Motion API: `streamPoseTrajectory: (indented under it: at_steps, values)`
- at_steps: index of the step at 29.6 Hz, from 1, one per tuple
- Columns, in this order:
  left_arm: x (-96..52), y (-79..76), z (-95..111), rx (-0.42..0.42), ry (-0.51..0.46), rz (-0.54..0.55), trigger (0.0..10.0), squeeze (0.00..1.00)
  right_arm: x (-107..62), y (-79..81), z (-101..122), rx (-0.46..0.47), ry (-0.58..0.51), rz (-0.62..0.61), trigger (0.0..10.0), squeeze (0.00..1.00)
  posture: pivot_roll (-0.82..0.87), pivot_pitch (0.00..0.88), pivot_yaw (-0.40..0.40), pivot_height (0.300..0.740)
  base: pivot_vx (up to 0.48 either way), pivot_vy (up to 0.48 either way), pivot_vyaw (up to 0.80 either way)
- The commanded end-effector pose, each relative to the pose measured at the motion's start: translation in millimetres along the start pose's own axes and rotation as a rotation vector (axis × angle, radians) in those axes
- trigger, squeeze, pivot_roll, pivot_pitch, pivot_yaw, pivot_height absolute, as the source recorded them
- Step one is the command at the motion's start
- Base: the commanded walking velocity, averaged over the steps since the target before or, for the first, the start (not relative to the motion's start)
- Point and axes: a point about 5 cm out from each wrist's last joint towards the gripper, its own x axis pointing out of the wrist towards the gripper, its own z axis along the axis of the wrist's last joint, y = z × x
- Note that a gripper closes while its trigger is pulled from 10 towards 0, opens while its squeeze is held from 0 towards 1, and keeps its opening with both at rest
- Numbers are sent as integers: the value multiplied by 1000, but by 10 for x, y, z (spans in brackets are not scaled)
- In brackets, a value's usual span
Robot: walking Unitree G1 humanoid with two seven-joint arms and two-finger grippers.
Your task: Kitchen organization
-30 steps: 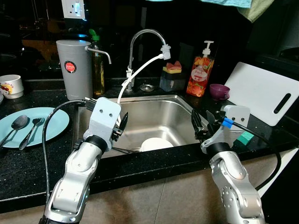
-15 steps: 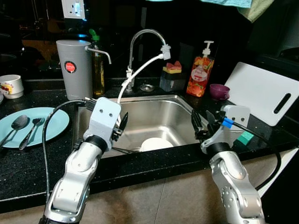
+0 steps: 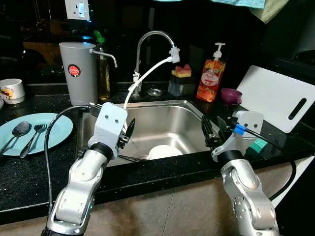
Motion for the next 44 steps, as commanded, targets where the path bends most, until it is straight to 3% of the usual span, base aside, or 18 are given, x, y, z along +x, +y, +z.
streamPoseTrajectory:
  at_steps: [1,44]
  values:
    - [20,-28,-6,4,2,-10,10000,0,0,-15,9,-11,-5,-8,10000,0,172,20,-104,740,0,0,0]
    - [23,-27,-3,4,0,-9,10000,0,-2,-14,10,-9,-8,-10,10000,0,170,20,-103,740,0,0,0]
